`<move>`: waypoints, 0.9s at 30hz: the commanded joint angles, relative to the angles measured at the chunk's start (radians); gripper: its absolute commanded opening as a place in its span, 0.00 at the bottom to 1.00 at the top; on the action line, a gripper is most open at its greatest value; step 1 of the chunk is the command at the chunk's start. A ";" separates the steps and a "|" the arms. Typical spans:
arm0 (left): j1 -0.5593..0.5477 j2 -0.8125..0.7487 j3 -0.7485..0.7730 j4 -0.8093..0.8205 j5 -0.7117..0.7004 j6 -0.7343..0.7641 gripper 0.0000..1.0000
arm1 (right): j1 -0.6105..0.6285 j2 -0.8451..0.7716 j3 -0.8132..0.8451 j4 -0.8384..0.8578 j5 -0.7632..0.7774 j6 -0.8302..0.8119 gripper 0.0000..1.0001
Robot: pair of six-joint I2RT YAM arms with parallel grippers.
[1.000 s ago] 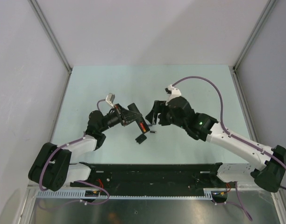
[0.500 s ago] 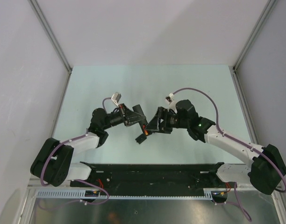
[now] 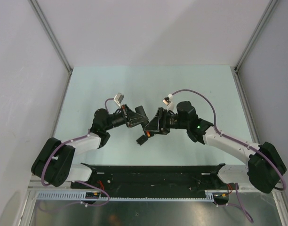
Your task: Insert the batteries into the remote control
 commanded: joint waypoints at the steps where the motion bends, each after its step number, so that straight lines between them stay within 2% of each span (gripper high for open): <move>1: -0.011 -0.010 0.040 0.055 0.016 -0.003 0.00 | -0.002 0.017 -0.015 0.072 -0.023 0.023 0.58; 27: -0.008 -0.010 0.076 0.066 0.017 -0.010 0.00 | 0.026 0.074 -0.049 0.117 -0.025 0.034 0.23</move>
